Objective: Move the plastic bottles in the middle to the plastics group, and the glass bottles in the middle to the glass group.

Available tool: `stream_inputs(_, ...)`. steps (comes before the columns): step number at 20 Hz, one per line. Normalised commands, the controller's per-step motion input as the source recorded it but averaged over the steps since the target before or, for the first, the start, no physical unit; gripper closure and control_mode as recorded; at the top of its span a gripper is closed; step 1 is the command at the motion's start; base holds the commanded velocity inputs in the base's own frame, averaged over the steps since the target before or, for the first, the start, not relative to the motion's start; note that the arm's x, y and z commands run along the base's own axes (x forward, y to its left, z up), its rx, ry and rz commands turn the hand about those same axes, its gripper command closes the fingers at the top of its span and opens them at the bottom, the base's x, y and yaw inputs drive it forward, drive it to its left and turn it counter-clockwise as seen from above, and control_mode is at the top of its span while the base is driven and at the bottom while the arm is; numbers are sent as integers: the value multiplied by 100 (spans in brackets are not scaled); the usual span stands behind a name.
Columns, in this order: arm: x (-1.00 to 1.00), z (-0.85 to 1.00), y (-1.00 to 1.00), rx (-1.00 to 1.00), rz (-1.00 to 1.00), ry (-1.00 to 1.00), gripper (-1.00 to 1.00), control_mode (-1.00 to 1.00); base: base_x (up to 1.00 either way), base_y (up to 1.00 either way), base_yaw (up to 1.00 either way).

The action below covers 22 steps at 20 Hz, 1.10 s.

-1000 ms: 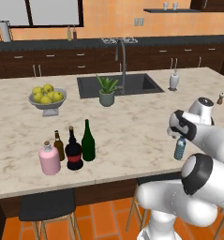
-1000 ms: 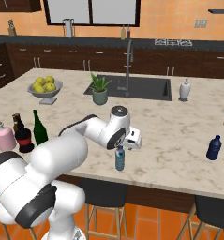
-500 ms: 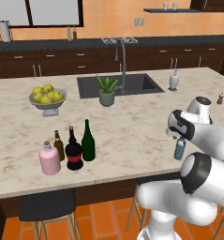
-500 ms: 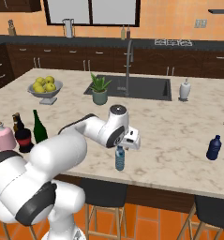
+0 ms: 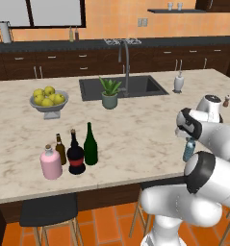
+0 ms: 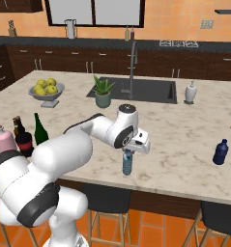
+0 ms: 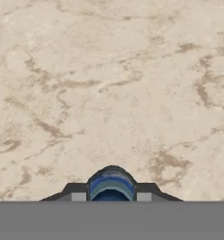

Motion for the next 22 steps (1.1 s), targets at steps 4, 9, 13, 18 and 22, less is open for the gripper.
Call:
stream_inputs(4, 0, 29, -80, 0, -10, -5, 100, -100, 0, 0, 0)
stream_inputs(9, 10, 14, -89, -3, -13, 0, 100, -100, 0, 0, 0)
stream_inputs(13, 24, 4, -87, -5, -18, 0, 100, -100, 0, 0, 0)
stream_inputs(18, 30, 0, -82, -3, -24, 0, 100, -100, 0, 0, 0)
stream_inputs(22, 38, 0, -76, 0, -22, 0, 100, -100, 0, 0, 0)
